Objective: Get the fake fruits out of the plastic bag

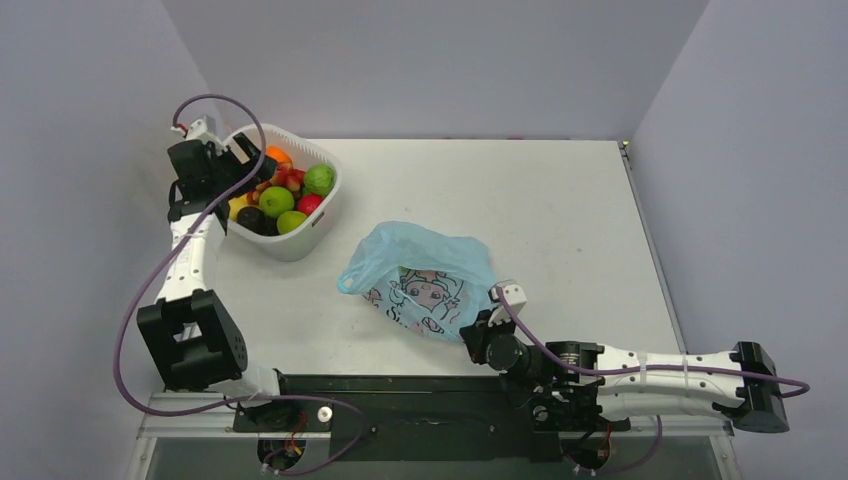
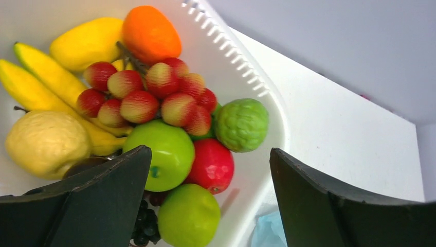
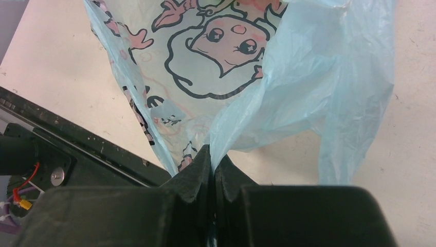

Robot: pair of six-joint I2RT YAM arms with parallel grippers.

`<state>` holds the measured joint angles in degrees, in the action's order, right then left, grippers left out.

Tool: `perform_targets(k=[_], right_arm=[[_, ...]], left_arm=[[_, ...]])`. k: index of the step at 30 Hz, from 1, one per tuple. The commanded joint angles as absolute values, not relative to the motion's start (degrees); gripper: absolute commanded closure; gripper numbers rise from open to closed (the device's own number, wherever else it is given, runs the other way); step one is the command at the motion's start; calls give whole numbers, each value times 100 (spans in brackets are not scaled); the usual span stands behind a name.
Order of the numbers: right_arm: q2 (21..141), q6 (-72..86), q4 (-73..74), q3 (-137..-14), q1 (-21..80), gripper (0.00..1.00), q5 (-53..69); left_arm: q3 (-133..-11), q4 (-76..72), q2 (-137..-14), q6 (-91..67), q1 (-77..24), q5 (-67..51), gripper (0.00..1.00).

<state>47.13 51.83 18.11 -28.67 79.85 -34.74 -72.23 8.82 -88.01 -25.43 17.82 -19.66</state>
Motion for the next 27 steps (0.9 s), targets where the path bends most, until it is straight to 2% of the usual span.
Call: perform_targets(k=[1, 8, 21, 27], right_arm=[[4513, 5163, 1606, -2888, 7968, 100, -3546], [4328, 5129, 1553, -2789, 7969, 100, -3522], [4467, 4974, 1454, -2915, 7970, 100, -3500], [4731, 4853, 1207, -3020, 7969, 100, -3436]], left_arm=[[-7160, 893, -8225, -1828, 1283, -1553, 16], [-7083, 1029, -7925, -913, 129, -1251, 16], [-6822, 1080, -7222, -415, -1223, -1025, 12], [-6391, 1216, -6538, -1215, -1326, -1892, 10]])
